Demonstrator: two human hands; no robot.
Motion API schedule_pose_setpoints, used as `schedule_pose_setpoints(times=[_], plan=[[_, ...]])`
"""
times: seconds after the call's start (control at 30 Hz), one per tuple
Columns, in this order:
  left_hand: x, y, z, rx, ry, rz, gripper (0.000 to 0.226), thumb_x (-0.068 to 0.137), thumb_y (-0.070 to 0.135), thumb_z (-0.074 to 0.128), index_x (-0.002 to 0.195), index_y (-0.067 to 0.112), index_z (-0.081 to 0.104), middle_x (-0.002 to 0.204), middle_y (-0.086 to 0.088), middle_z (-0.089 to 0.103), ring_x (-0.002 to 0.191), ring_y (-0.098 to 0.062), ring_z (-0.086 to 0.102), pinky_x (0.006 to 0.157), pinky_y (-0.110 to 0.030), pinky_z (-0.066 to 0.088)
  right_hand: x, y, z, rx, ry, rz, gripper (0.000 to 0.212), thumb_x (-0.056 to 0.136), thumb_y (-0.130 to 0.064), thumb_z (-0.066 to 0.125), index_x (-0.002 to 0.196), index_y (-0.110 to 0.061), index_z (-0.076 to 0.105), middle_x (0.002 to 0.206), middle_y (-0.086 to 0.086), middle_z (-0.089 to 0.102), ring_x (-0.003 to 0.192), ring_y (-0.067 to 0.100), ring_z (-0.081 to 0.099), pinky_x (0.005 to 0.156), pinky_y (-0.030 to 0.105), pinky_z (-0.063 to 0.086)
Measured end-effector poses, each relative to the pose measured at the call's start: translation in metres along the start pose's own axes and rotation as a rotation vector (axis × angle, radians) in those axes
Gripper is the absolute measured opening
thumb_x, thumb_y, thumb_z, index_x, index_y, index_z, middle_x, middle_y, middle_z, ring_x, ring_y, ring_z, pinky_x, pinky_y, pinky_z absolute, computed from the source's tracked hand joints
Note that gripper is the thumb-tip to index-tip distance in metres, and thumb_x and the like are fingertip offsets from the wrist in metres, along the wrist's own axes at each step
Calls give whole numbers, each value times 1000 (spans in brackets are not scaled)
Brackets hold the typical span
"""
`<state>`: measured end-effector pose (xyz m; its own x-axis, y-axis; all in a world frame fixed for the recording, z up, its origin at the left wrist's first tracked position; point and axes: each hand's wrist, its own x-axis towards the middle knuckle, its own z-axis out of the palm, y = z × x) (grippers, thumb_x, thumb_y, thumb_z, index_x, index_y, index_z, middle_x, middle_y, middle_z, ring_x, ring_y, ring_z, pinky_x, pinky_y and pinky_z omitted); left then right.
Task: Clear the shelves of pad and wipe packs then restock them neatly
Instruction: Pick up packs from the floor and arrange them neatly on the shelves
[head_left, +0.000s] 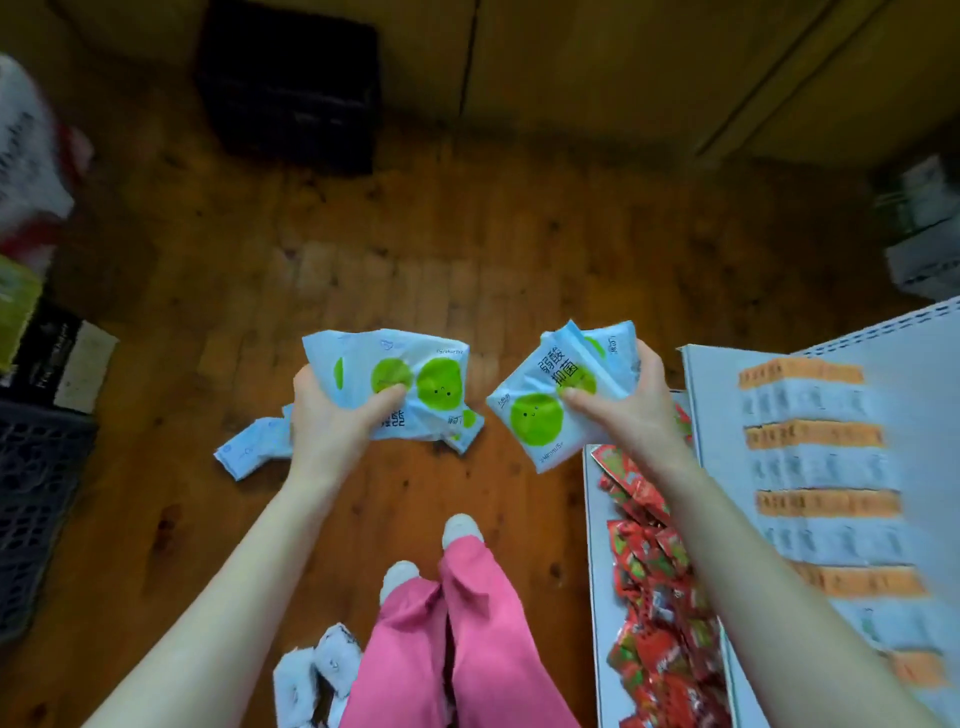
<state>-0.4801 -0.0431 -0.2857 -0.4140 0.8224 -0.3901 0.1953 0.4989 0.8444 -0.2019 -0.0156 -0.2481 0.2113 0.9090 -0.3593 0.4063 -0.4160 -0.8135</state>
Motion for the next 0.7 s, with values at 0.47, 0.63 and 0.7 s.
schedule_pose_setpoints(times=[0.47,0.63,0.7], plan=[[-160,209,161,-162,-576,456,53,68,15,83,109,7,51,92,3,59,72,4,60,50,-7,44,-164,-26,-266,291,691,-130,71,67,-3,81,127,-15,43,115,-4,58,100,5,61,85,20,51],[-244,225,235,-186,-782,533,65,51,40,80,105,14,55,97,-5,66,83,-14,65,61,-27,53,-230,20,-352,375,864,-90,66,66,-4,81,123,-17,49,111,-6,63,100,13,63,87,36,52],[-277,228,262,-163,-860,542,68,49,46,80,105,15,57,98,-6,66,88,-17,66,71,-34,56,-254,42,-382,388,933,-66,65,64,-6,83,120,-14,51,108,-3,63,98,17,63,87,36,52]])
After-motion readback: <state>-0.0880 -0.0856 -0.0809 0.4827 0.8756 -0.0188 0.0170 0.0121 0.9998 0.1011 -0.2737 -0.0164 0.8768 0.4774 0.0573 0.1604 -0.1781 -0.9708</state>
